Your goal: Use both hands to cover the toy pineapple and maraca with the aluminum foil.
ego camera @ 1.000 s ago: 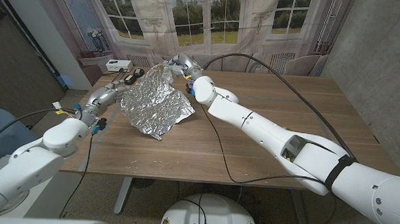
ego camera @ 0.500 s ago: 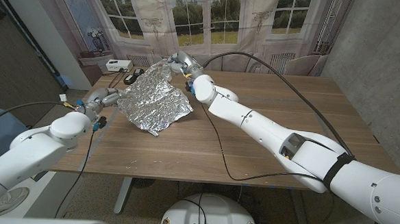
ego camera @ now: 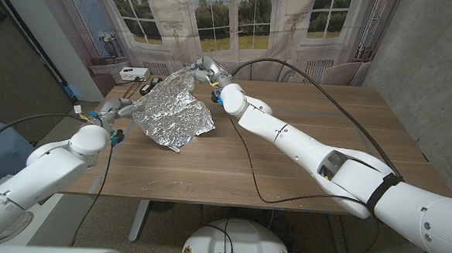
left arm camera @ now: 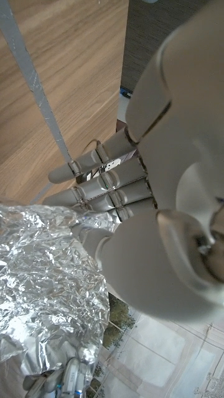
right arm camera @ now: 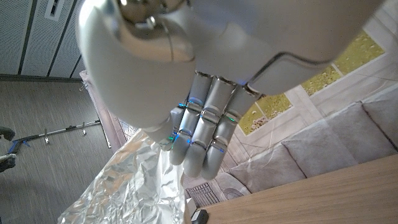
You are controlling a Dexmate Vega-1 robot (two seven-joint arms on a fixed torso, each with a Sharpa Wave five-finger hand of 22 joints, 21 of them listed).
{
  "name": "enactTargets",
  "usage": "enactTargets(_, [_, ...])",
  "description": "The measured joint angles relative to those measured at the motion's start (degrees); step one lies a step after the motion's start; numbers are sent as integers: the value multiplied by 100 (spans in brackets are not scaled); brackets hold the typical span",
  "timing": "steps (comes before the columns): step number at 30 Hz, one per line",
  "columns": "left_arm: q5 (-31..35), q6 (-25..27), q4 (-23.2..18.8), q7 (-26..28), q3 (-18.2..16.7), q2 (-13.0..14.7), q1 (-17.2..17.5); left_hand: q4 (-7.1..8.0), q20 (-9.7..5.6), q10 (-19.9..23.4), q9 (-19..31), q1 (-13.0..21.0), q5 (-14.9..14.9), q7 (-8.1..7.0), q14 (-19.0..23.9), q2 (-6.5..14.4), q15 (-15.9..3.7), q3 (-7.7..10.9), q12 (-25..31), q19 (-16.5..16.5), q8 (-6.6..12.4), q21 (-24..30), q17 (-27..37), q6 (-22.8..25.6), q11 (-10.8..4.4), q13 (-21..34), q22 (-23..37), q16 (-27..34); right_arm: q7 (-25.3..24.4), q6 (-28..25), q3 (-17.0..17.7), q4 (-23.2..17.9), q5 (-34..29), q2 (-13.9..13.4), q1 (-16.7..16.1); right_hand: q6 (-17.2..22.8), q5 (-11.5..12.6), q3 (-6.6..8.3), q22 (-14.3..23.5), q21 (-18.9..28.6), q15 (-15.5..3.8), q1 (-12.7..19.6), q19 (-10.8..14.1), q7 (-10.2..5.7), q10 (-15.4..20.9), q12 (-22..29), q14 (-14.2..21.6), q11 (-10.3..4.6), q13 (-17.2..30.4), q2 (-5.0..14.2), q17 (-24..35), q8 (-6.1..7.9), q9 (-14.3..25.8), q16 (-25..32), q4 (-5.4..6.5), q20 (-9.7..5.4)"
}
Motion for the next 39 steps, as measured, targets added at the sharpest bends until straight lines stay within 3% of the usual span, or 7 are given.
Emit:
enactTargets(2, [4, -81, 58, 22, 23, -68, -53, 0, 0, 0, 47, 0, -9, 36, 32, 0, -19, 0, 51, 0, 5, 45, 68, -36, 0, 81, 16, 44, 56, -30, 9, -14, 26, -18, 2, -303, -44, 61, -243, -167, -4, -108, -373, -166, -401, -408, -505, 39, -394, 102, -584, -137, 211, -582, 47, 222])
enactTargets(6, [-38, -207, 236, 0, 87, -206, -226, 0, -2, 42, 80, 75, -41, 72, 94, 15, -38, 0, 160, -3, 33, 149, 169, -72, 42, 225, 52, 87, 225, -124, 10, -75, 74, -76, 27, -1230, -59, 60, -410, -519, 219, -715, -922, -316, -1375, -1311, -1328, 137, -1072, -106, -1399, -926, -263, -1489, 132, 565])
enactTargets(9, [-95, -259, 375, -59, 145, -268, -362, 0, -13, 50, 81, 75, -65, 96, 154, 15, -59, 0, 241, -13, 35, 218, 215, -96, 50, 342, 56, 88, 352, -233, 9, -110, 91, -108, 41, -1723, -59, 7, -440, -744, 365, -1067, -1160, -405, -1952, -1814, -1743, 158, -1379, -272, -1707, -1119, -519, -1851, 156, 750])
enactTargets(15, [-377, -413, 672, -385, 293, -353, -675, 1, -12, 64, 83, 142, -76, 115, 171, 20, -61, -1, 350, -13, 36, 327, 266, -115, 38, 513, 83, 88, 495, -367, -10, -226, 121, -226, 73, -2652, -59, -131, -440, -1213, 638, -1563, -1743, -498, -2780, -2578, -2637, 234, -1786, -408, -1984, -1173, -878, -2311, 229, 940])
enactTargets(21, [-574, -485, 957, -591, 432, -409, -966, 1, -12, 65, 85, 148, -109, 145, 238, 14, -80, -1, 425, -13, 36, 440, 298, -145, 37, 689, 109, 87, 539, -390, 14, -247, 200, -270, 60, -3839, -59, -499, -440, -1836, 914, -2337, -2338, -486, -3510, -3245, -3490, 568, -2120, -654, -2187, -1173, -1207, -2619, 412, 1336])
enactTargets(33, [-1166, -648, 1205, -895, 528, -489, -1195, 3, -105, 92, 127, 194, -109, 174, 402, -30, -102, 1, 675, 38, 34, 713, 405, -174, 52, 1043, 136, 83, 213, -233, 162, -305, 243, -340, -176, -4450, 7, -642, -439, -2312, 896, -2540, -2442, -283, -4112, -3496, -4082, 539, -2317, -678, -2432, -1115, -1333, -2768, 344, 1337])
enactTargets(39, [-1469, -573, 988, -644, 344, -510, -989, 8, -146, 165, 128, 241, -110, 174, 489, -76, -90, 76, 767, 79, 54, 869, 431, -174, 80, 1216, 136, 77, -182, -177, 178, -402, 38, -368, -313, -4517, 7, -719, -438, -3502, 792, -2705, -3956, -719, -4866, -3520, -5703, 446, -2623, -568, -3053, -961, -1432, -2957, 267, 1384])
